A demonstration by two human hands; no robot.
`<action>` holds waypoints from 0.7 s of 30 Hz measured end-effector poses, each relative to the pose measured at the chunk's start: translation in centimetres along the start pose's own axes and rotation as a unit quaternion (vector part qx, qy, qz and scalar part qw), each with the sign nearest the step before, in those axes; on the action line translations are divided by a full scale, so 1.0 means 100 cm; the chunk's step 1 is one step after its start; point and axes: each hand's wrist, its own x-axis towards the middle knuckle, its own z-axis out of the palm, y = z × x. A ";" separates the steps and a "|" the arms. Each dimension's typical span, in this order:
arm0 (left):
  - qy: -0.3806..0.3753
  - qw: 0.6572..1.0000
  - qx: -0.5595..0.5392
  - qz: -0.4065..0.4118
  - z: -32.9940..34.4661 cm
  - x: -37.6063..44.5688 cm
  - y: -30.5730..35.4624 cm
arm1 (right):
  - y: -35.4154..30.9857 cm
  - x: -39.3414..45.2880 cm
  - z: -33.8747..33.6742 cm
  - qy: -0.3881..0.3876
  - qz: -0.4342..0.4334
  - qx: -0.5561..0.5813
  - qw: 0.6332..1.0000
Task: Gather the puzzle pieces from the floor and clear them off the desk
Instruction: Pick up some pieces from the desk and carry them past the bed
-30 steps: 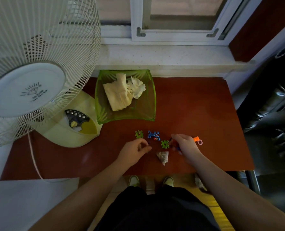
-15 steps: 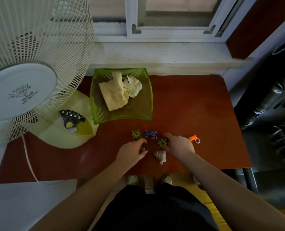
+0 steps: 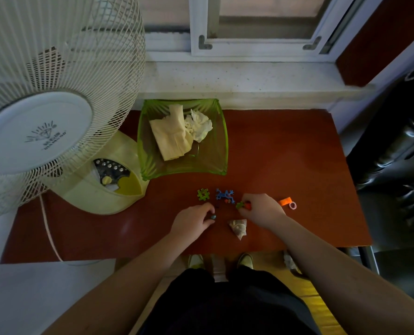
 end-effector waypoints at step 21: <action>0.134 0.973 -0.135 0.130 -0.040 -0.004 0.075 | -0.048 -0.017 0.008 0.005 0.243 0.868 0.434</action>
